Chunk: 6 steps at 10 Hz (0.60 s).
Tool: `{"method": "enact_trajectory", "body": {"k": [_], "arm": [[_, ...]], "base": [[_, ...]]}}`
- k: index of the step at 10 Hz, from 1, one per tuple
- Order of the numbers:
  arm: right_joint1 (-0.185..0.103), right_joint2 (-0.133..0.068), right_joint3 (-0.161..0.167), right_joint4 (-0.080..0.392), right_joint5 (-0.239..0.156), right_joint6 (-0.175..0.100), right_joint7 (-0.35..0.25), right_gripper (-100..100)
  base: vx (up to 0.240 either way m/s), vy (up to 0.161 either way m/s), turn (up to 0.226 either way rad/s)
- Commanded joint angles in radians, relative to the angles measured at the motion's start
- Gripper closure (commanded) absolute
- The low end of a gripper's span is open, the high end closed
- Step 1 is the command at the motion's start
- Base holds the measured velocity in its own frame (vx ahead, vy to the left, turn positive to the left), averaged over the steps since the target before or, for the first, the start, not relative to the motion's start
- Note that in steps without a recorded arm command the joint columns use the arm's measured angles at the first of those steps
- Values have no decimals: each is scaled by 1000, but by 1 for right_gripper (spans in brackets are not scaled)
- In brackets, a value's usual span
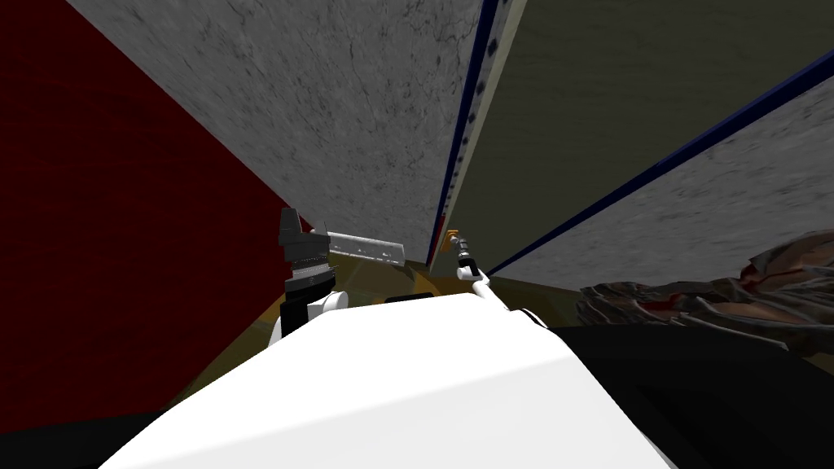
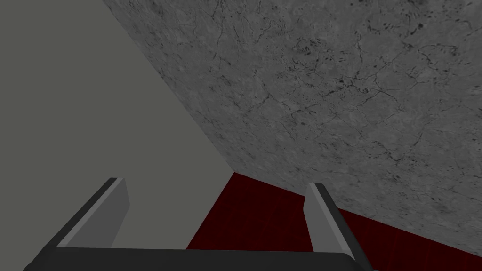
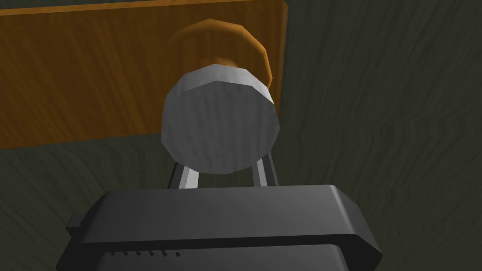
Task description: Pull the door open
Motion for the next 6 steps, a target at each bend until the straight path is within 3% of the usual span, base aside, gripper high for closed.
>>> {"method": "enact_trajectory", "body": {"k": [1, 2, 6], "arm": [[-17, 13, 23, -12, -50, -2, -50, 100], [-17, 13, 23, -12, -60, -2, -61, 100], [-22, 29, 59, -36, -178, 14, -171, 100]], "base": [[-74, -70, 95], [-61, -51, 64], [-71, -49, 71]]}}
